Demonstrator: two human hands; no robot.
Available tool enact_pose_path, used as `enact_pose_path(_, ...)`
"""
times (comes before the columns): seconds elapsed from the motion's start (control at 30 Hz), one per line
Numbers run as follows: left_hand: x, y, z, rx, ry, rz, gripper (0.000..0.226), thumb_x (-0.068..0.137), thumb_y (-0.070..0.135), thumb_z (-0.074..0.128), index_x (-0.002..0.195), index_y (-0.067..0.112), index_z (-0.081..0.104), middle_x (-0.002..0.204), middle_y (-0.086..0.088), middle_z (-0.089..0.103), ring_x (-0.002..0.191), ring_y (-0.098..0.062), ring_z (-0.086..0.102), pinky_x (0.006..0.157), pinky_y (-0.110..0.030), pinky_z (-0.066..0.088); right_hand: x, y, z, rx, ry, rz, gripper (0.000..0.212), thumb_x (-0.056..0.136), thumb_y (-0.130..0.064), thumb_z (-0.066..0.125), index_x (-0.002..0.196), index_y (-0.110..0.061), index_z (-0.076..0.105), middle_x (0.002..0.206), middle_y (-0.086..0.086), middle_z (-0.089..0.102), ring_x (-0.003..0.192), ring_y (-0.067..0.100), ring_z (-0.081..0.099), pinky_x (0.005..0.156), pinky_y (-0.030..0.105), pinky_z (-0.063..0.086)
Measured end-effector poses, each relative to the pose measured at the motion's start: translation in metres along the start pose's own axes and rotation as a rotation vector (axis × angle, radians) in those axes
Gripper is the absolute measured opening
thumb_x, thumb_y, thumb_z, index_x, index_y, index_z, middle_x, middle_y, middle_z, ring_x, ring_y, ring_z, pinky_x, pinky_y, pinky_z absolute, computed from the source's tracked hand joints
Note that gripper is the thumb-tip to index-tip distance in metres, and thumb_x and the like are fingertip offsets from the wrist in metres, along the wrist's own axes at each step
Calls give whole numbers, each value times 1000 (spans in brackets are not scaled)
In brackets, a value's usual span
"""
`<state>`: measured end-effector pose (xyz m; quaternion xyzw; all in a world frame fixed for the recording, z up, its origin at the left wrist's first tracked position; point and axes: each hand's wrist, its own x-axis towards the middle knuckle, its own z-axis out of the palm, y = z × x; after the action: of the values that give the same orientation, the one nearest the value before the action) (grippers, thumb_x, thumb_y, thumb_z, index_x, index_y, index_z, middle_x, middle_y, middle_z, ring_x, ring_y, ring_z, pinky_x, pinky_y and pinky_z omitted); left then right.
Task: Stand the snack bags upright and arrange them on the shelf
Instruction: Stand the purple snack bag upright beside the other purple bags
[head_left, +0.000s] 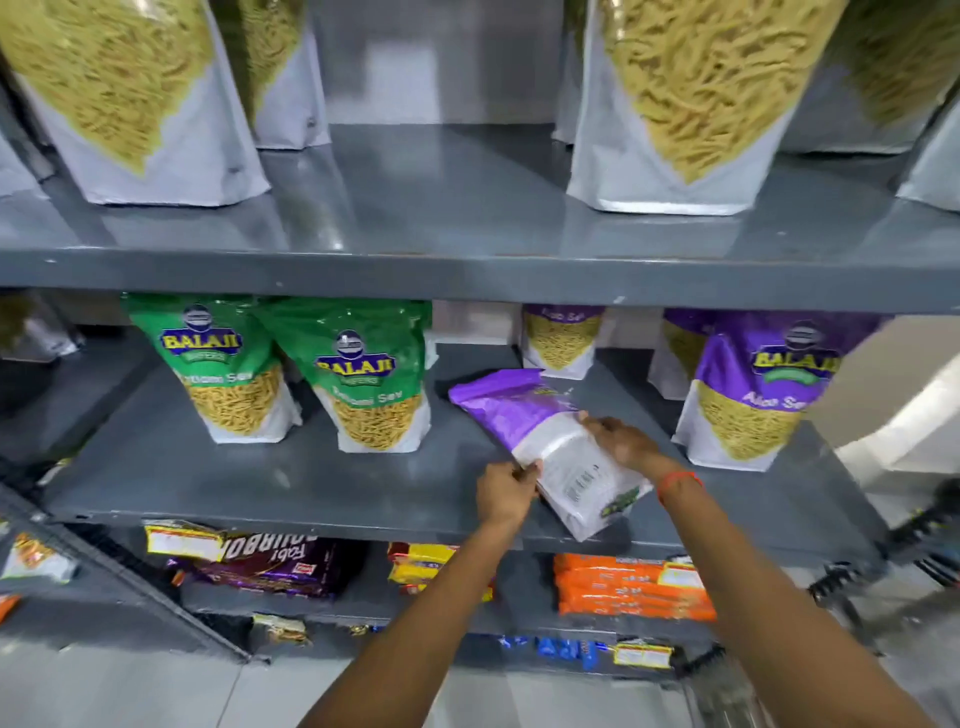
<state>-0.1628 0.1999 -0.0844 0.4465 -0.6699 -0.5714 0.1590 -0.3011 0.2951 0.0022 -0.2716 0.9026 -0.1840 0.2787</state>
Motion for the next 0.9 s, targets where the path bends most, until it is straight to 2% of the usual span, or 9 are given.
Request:
enact_pose_path(0.1,-19,21,-7,-91,42,-97,35,73,35,68,61,3,64,69,-25,72,63,-29,72,64,-47,61,5,5,-12,55,19,48,46,100,-28,26,131,3,40,138,31,44,127,40,44,104,40,34)
enact_pose_path(0.17,-29,35,-9,-240,64,-164,22,81,13,66,62,4,59,59,-15,66,42,-16,65,44,-29,57,12,11,-15,83,19,83,47,98,-27,34,124,10,45,136,32,45,125,39,46,98,36,37)
enact_pose_path(0.23,-31,37,-8,-374,61,-212,24,83,2,61,63,9,51,57,-7,61,32,-6,58,35,-20,51,18,17,-14,148,29,60,43,95,-26,43,114,11,54,125,31,55,108,32,56,84,35,41)
enact_pose_path(0.4,-38,29,-9,-583,148,-246,16,82,-3,60,68,5,55,39,1,61,32,-7,57,32,-18,48,23,35,1,565,29,54,17,89,-7,48,85,-3,64,71,-1,65,67,11,58,59,22,46)
enact_pose_path(0.47,-40,29,-11,-625,202,-227,16,81,-3,62,67,4,57,50,-4,63,42,-15,61,39,-21,52,25,33,11,669,165,-10,22,86,2,46,79,-1,67,74,7,64,77,16,55,61,25,44)
enact_pose_path(0.6,-26,36,-12,-587,291,-102,24,79,4,66,59,15,60,73,-10,65,78,-26,59,80,-46,53,21,28,19,730,470,-160,16,89,0,46,88,4,62,91,11,61,87,19,52,77,25,40)
enact_pose_path(0.73,-5,58,-13,-500,279,11,25,83,4,60,61,17,60,75,-12,64,69,-20,49,68,-37,37,31,27,12,785,567,-215,11,91,-11,48,83,-13,55,86,11,59,78,21,52,75,38,45)
enact_pose_path(0.83,15,66,-12,-445,284,123,11,83,1,58,79,6,67,90,-20,70,75,-15,56,72,-36,48,34,28,12,795,597,-283,9,91,-16,47,84,-12,50,83,11,55,69,13,47,63,17,40)
enact_pose_path(0.9,23,65,-12,-411,259,195,11,83,-1,58,87,3,68,96,-17,69,66,3,62,72,-23,53,33,33,19,770,646,-315,15,88,-25,42,85,-12,49,84,12,55,74,16,47,68,20,37)
